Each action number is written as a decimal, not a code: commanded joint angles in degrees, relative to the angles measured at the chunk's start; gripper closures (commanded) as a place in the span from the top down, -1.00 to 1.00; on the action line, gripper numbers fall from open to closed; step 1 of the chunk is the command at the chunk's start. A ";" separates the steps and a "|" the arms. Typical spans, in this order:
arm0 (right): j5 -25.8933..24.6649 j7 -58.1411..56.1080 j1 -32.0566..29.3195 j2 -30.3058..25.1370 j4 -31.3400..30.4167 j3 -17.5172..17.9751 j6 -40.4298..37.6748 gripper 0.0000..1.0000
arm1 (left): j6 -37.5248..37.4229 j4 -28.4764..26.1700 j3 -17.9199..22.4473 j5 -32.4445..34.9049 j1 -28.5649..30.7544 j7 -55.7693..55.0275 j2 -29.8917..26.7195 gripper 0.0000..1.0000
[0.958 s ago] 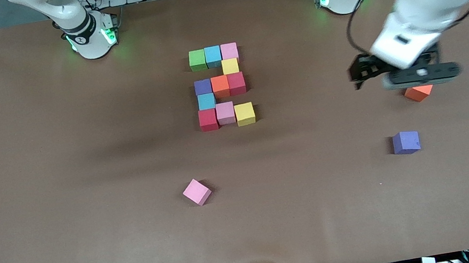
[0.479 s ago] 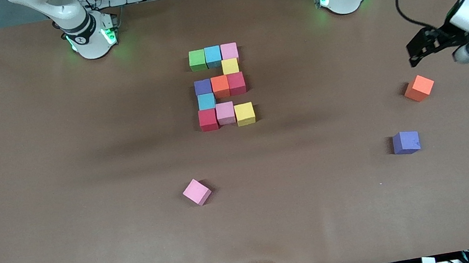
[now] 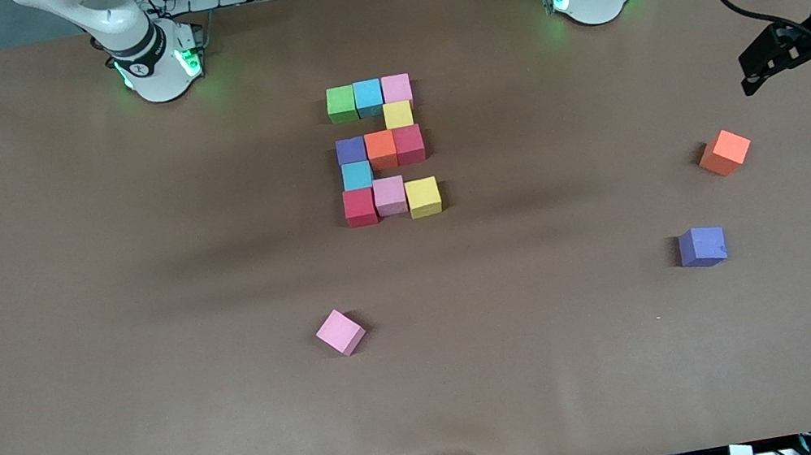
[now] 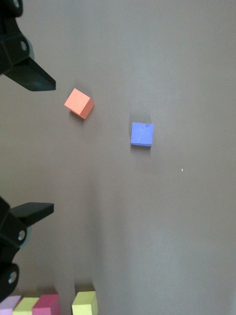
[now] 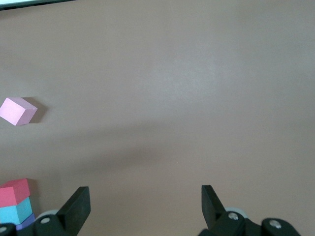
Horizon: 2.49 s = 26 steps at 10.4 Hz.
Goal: Form number 2 with 11 blocks
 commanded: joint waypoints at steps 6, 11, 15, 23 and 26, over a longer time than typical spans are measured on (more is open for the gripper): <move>0.61 0.22 0.16 0.11 2.28 -0.10 -0.83 1.00 | -2.40 2.73 -0.96 -0.52 -2.57 -5.90 1.19 1.00; 0.61 0.22 0.07 0.11 2.37 -0.10 -0.83 1.00 | -3.02 2.20 -1.76 -0.96 -2.57 -11.12 -0.04 1.00; 0.70 -0.31 -0.10 0.20 2.37 -0.10 -0.82 1.00 | -3.11 2.29 -1.59 -1.22 -2.39 -11.21 -0.04 1.00; 0.70 -0.13 0.07 0.20 2.37 -0.02 -0.83 1.00 | -3.11 2.29 -2.38 -1.66 -1.60 -10.95 0.75 1.00; 0.70 -0.05 0.68 0.11 2.28 -0.02 -0.83 1.00 | -3.11 2.29 -2.38 -1.66 -1.60 -10.95 0.75 1.00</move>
